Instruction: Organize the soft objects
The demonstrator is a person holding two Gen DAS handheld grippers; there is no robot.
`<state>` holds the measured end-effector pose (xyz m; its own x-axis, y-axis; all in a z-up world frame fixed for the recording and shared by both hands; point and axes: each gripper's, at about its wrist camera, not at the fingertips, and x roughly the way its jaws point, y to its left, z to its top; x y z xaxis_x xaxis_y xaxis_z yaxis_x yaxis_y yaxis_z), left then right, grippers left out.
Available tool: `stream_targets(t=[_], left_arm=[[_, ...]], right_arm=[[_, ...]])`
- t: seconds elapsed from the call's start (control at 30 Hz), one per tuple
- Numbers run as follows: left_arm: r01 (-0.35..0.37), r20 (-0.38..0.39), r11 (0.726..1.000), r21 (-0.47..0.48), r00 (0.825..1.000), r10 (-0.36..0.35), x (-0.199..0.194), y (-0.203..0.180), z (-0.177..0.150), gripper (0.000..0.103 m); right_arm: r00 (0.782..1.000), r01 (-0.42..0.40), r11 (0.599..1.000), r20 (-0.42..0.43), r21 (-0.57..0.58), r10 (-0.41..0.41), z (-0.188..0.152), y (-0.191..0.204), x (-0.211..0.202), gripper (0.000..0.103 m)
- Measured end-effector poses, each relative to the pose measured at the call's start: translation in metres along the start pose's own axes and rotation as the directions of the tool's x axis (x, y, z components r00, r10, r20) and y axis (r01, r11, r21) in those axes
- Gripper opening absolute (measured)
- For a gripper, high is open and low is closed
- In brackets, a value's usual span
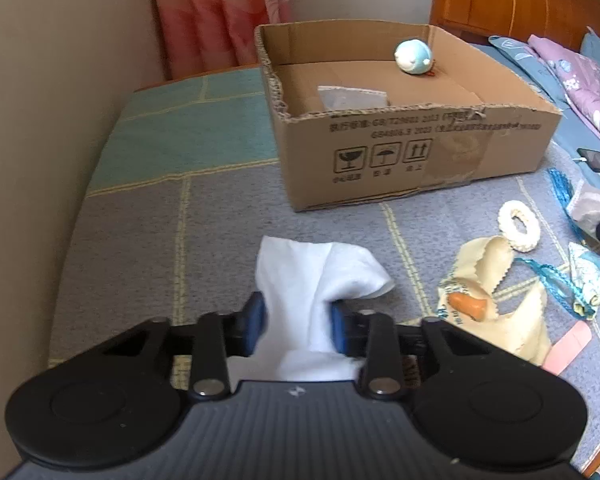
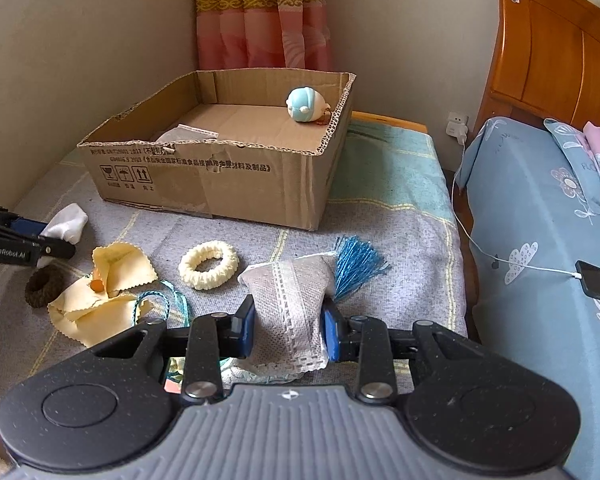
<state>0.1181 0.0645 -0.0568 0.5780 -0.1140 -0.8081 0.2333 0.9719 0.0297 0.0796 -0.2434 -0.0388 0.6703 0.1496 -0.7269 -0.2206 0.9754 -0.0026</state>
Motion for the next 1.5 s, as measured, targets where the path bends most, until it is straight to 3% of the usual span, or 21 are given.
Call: stream_targets(t=[0.17,0.97,1.07,1.4,1.5], left_arm=[[0.006,0.007,1.000,-0.001,1.000,-0.006,-0.008,0.001,0.002,0.023],[0.023,0.117,0.999,0.045,0.993,-0.028,-0.050,-0.018,0.013,0.023],[0.031,0.119,0.999,0.041,0.992,-0.035,-0.050,-0.017,0.010,0.023],[0.049,0.107,0.998,0.037,0.993,-0.052,-0.049,-0.013,0.002,0.023],[0.052,0.109,0.998,0.032,0.992,-0.056,-0.049,-0.013,0.002,0.023]], right_arm=[[1.000,0.002,1.000,0.009,-0.006,-0.002,0.001,-0.001,-0.004,0.037],[0.991,-0.056,0.998,0.119,0.011,0.054,0.021,-0.018,-0.051,0.038],[0.994,-0.044,0.999,0.104,-0.011,0.045,0.021,-0.011,-0.051,0.038],[0.993,-0.098,0.995,-0.065,-0.017,0.096,-0.006,0.011,-0.009,0.038],[0.991,-0.096,0.995,-0.092,-0.020,0.093,-0.010,0.013,-0.004,0.045]])
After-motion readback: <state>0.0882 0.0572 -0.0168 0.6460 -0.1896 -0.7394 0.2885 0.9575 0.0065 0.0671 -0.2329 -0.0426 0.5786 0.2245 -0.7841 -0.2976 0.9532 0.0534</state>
